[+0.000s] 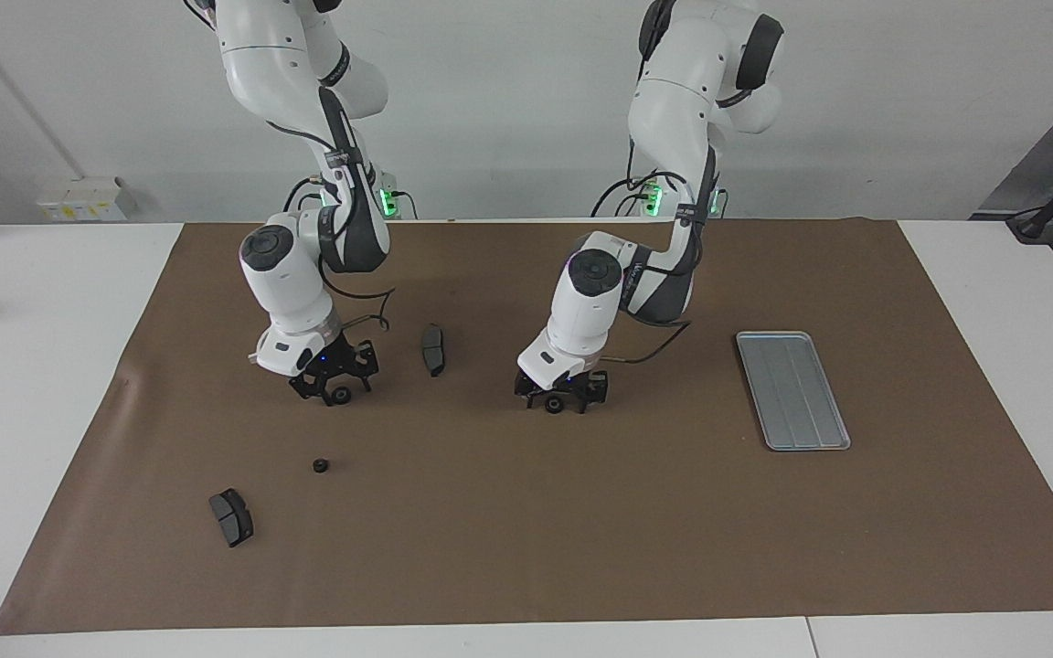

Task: Pick bearing gear from pile to tray
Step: 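Grasp the bearing with the left gripper and lift it, then lower the bearing onto the tray while the right gripper grasps another bearing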

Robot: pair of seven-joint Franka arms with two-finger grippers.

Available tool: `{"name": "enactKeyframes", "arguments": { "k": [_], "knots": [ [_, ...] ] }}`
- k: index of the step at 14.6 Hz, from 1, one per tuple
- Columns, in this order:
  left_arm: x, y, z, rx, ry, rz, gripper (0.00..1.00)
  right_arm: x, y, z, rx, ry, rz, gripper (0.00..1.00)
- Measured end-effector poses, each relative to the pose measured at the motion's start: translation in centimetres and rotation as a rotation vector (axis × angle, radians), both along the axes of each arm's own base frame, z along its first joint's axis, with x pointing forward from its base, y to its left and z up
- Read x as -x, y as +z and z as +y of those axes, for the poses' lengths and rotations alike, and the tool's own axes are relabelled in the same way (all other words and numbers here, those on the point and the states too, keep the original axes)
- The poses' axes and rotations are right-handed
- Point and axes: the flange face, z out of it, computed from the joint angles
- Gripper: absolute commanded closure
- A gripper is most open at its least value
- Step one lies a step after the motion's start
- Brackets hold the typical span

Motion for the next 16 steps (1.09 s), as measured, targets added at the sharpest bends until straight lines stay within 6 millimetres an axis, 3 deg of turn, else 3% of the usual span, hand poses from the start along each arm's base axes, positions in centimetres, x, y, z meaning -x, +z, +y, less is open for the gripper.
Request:
{"name": "enactKeyframes", "arguments": {
  "k": [1,3,11,13,16],
  "knots": [
    [0.1,0.1,0.0,-0.003,0.000,0.007,0.42,0.1,0.0,-0.2,0.001,0.007,0.007,0.27],
    [0.0,0.4,0.1,-0.006,0.002,0.009,0.99,0.3,0.1,-1.0,0.002,0.016,0.026,0.27],
    [-1.0,2.6,1.1,-0.001,0.025,-0.015,1.00,0.4,0.3,-1.0,0.000,0.016,0.032,0.29],
    [-2.1,4.3,3.2,-0.018,0.052,-0.031,1.00,0.2,0.5,-0.9,-0.001,0.015,0.011,0.29],
    [-3.3,8.6,7.5,-0.045,0.106,-0.028,1.00,0.1,0.7,-0.9,-0.001,0.014,-0.003,0.30]
  ]
}}
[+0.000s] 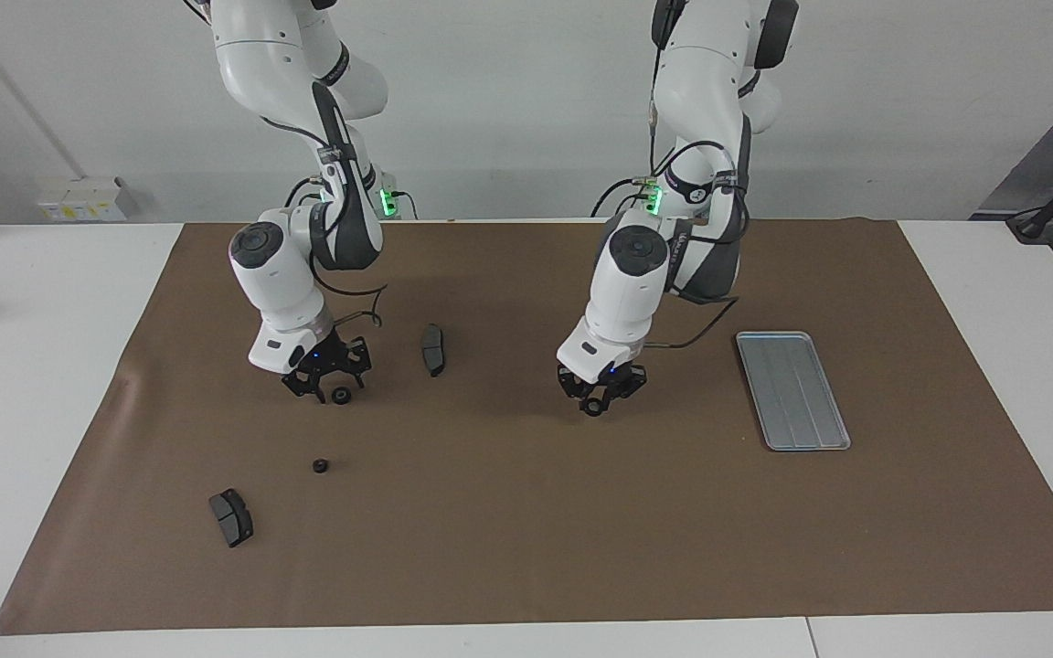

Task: Pick bearing gear from pile to tray
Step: 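Lower the bearing onto the tray while the right gripper grasps another bearing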

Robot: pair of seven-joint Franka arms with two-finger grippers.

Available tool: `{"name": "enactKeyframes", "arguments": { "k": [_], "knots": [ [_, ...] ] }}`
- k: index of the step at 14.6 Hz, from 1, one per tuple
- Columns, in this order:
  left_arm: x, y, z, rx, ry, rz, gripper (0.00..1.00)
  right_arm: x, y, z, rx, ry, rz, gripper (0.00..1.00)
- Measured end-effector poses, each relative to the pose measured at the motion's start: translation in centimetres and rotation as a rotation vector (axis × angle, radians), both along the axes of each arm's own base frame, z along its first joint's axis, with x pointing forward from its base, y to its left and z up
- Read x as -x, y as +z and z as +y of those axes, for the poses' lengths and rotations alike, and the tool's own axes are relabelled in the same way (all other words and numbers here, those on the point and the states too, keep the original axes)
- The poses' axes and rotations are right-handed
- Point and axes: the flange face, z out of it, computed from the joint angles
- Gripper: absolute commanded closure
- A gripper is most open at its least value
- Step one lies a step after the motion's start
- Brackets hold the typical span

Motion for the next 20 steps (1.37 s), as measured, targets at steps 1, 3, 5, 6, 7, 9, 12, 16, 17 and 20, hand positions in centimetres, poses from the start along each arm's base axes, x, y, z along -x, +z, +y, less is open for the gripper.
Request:
{"name": "enactKeyframes", "arguments": {
  "k": [1,3,5,6,7,9,12,16,17,20],
  "knots": [
    [-0.3,1.5,1.8,-0.003,0.026,0.005,1.00,0.0,0.0,0.0,0.000,-0.001,-0.001,0.31],
    [-0.7,4.0,6.6,-0.006,0.070,0.023,1.00,0.0,0.0,0.0,0.000,-0.002,-0.001,0.37],
    [-0.9,5.6,11.8,-0.008,0.056,0.039,1.00,0.1,-0.1,0.0,-0.001,-0.005,0.001,0.60],
    [-1.1,6.2,14.5,-0.010,0.030,0.048,1.00,0.1,-0.1,0.0,-0.001,-0.009,0.002,0.70],
    [-1.3,6.5,17.4,-0.012,0.009,0.059,1.00,0.1,-0.1,0.0,-0.001,-0.014,0.003,0.74],
    [-1.3,6.3,22.6,-0.013,-0.001,0.091,1.00,0.1,-0.1,0.1,-0.002,-0.021,0.003,0.91],
    [0.0,4.0,27.8,-0.010,0.012,0.144,1.00,0.1,-0.1,0.1,-0.002,-0.022,0.003,1.00],
    [2.2,0.8,31.4,-0.003,0.052,0.120,1.00,-0.7,1.0,0.5,-0.013,-0.083,-0.009,1.00],
    [2.7,0.2,31.9,-0.002,0.058,0.114,1.00,-1.4,2.2,1.1,-0.023,-0.121,-0.002,1.00],
    [4.2,-1.3,32.3,0.001,0.067,0.092,1.00,-3.7,8.1,6.2,-0.057,-0.237,0.022,1.00]
  ]
}}
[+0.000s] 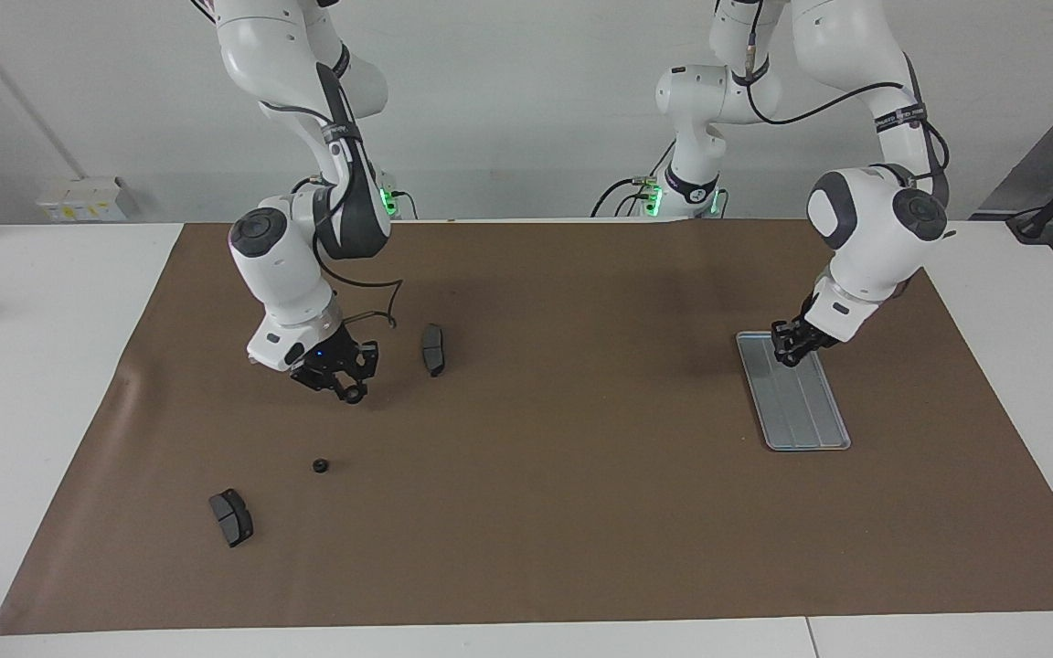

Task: Pick bearing gear from pile to tray
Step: 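Lower the bearing onto the tray while the right gripper grasps another bearing, then carry the second bearing mid-table with the right gripper while the left gripper releases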

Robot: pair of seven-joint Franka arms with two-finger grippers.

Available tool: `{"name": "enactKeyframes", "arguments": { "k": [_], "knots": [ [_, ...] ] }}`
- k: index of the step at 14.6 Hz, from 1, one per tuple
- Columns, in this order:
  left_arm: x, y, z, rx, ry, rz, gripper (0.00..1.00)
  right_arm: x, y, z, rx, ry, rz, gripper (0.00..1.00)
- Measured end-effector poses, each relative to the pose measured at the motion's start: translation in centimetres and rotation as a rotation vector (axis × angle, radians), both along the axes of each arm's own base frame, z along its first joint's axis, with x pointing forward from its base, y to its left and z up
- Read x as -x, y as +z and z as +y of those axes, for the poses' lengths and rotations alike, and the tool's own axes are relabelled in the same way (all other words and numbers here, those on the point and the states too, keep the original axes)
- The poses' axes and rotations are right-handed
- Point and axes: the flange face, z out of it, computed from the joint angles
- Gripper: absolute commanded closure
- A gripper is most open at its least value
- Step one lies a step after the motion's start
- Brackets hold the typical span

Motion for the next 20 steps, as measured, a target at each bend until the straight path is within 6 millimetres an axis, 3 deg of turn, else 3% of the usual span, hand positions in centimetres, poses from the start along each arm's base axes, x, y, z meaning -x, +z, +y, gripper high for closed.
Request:
{"name": "enactKeyframes", "arguments": {
  "k": [2,4,8,9,10,12,13,14,15,17,20],
  "knots": [
    [0.6,-1.1,0.9,-0.003,0.019,-0.025,1.00,-0.4,3.1,5.2,-0.029,-0.079,-0.014,1.00],
    [0.9,-1.7,2.1,-0.006,0.041,-0.038,1.00,0.1,4.1,10.6,-0.057,-0.158,-0.016,1.00],
    [1.0,-2.1,3.5,-0.009,0.068,-0.056,1.00,0.3,2.3,20.2,-0.104,-0.275,-0.008,1.00],
    [1.1,-2.4,3.6,-0.010,0.068,-0.055,0.95,0.2,1.4,22.2,-0.113,-0.294,-0.007,1.00],
    [1.2,-2.6,3.6,-0.011,0.069,-0.057,0.81,0.3,0.2,24.0,-0.119,-0.311,-0.005,1.00],
    [1.4,-3.1,3.6,-0.012,0.070,-0.054,0.23,0.9,-2.5,27.2,-0.124,-0.328,-0.019,1.00],
    [1.5,-3.2,3.6,-0.012,0.070,-0.057,0.00,1.2,-3.8,28.2,-0.121,-0.336,-0.027,0.97],
    [1.4,-3.2,3.6,-0.013,0.070,-0.063,0.00,1.5,-4.9,29.0,-0.118,-0.337,-0.028,0.73],
    [1.4,-3.1,3.6,-0.014,0.070,-0.068,0.00,1.8,-5.7,29.6,-0.119,-0.334,-0.029,0.03],
    [1.3,-3.0,3.6,-0.015,0.071,-0.079,0.00,2.1,-6.5,30.2,-0.120,-0.337,-0.030,0.00],
    [1.0,-2.6,3.4,-0.015,0.066,-0.091,0.00,1.5,-6.2,29.7,-0.089,-0.312,-0.069,0.00]
  ]
}}
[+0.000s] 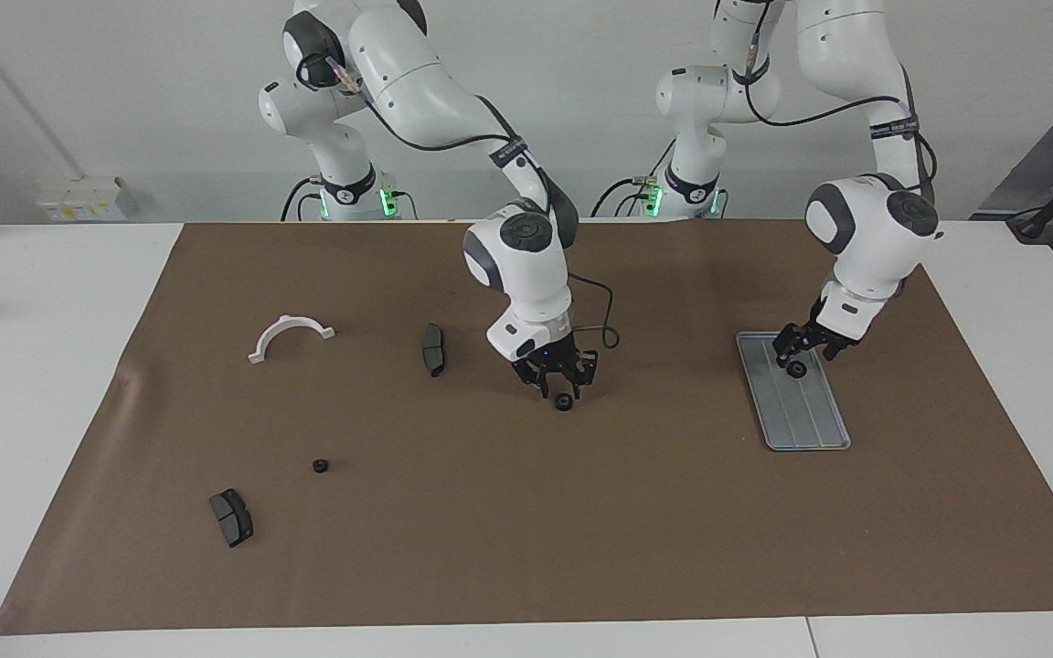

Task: Pick bearing gear from pile to tray
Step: 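Carry the second bearing mid-table with the right gripper while the left gripper releases, then set the second bearing down while the left gripper reaches toward it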

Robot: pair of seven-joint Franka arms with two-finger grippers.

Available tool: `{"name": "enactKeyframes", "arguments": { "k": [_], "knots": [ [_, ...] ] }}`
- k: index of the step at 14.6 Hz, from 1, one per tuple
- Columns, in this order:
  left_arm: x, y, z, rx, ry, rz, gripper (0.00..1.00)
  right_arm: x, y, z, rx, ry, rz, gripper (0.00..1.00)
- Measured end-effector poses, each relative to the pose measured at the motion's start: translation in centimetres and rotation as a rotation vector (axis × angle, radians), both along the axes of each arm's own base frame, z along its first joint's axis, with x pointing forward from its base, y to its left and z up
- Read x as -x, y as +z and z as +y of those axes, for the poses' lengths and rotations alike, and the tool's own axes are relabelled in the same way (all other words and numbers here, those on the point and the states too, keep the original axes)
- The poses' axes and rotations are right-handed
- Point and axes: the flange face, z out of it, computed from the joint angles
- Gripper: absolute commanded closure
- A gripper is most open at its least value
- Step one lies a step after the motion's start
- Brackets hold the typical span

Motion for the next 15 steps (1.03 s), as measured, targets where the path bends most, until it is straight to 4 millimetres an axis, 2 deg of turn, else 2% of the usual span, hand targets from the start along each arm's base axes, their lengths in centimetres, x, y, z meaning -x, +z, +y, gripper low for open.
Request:
{"name": "enactKeyframes", "arguments": {
  "k": [2,4,6,8,11,14,15],
  "knots": [
    [-0.7,1.1,-0.9,0.000,-0.021,-0.022,0.00,-1.5,1.7,-1.9,0.021,-0.012,-0.037,0.00],
    [-1.9,2.9,-3.2,-0.008,-0.078,-0.040,0.00,-3.5,4.8,-5.8,0.041,-0.043,-0.042,0.00],
    [-2.9,5.0,-6.0,-0.011,-0.131,-0.048,0.00,-5.4,7.6,-11.0,0.079,-0.015,-0.034,0.00],
    [-3.1,5.8,-9.9,-0.009,-0.196,-0.063,0.00,-7.1,8.8,-16.9,0.129,0.054,-0.013,0.00],
    [-2.8,6.5,-18.9,0.001,-0.274,-0.082,0.00,-9.1,8.5,-24.9,0.181,0.150,0.008,0.00],
    [-3.6,6.0,-24.9,0.001,-0.310,-0.087,0.00,-10.2,6.8,-32.1,0.216,0.229,0.032,0.00],
    [-4.0,5.5,-26.5,0.004,-0.307,-0.082,0.00,-10.5,5.8,-33.6,0.223,0.249,0.046,0.00]
  ]
}}
